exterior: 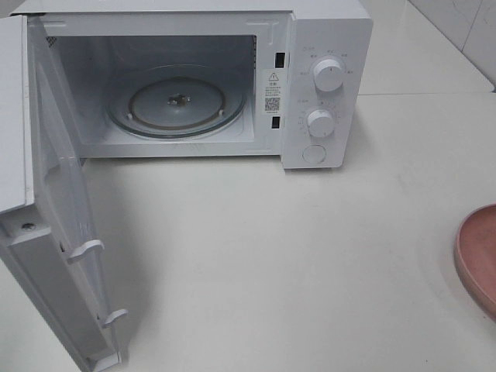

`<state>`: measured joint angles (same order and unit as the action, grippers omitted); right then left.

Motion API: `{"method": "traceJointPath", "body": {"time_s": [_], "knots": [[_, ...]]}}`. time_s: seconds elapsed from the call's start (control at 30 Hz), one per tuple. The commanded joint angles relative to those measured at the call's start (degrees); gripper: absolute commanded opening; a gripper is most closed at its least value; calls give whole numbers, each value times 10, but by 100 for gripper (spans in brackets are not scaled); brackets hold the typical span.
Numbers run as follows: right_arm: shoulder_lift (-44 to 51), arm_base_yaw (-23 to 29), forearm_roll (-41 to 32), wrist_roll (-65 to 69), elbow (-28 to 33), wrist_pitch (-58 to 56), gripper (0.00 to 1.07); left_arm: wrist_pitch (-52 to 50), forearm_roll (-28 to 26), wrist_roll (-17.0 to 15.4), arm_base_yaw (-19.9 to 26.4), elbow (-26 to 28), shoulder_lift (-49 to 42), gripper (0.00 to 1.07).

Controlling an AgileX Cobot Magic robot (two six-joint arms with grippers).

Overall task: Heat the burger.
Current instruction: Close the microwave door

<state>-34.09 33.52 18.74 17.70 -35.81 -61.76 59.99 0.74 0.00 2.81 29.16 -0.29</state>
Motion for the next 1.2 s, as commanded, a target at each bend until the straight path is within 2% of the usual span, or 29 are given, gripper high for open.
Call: {"method": "traceJointPath", "body": {"time_s": [0.03, 0.17, 0.2, 0.3, 0.37, 0.4, 0.47, 0.6, 0.63, 0.67, 0.73, 0.77, 1.0, 1.2], "knots": [[31, -2, 0, -10, 5, -18, 76, -6, -2, 0, 3, -2, -11, 84], [99, -3, -10, -10, 29, -16, 76, -6, -2, 0, 3, -2, -11, 84], [124, -12, -22, -11, 46, -16, 76, -6, -2, 0, 3, -2, -11, 84], [146, -31, -33, -16, 49, -13, 76, -6, -3, 0, 3, -2, -11, 84], [170, -69, -49, -36, 49, 0, 76, -6, -3, 0, 3, -2, -11, 84], [170, -69, -49, -36, 49, 0, 76, -6, -3, 0, 3, -2, -11, 84], [198, -110, -72, -64, 58, 22, 76, -6, -3, 0, 3, -2, -11, 84], [231, -144, -102, -93, 69, 41, 76, -6, -3, 0, 3, -2, -11, 84], [250, -168, -107, -101, 69, 41, 76, -6, -3, 0, 3, -2, -11, 84], [250, -168, -107, -101, 69, 41, 76, -6, -3, 0, 3, -2, -11, 84], [282, -203, -108, -102, 69, 41, 76, -6, -3, 0, 3, -2, -11, 84], [282, -203, -108, -102, 69, 41, 76, -6, -3, 0, 3, -2, -11, 84], [359, -287, -107, -111, 70, 42, 76, -6, -3, 0, 3, -2, -11, 84], [359, -291, -107, -111, 70, 42, 76, -6, -3, 0, 3, -2, -11, 84]]}}
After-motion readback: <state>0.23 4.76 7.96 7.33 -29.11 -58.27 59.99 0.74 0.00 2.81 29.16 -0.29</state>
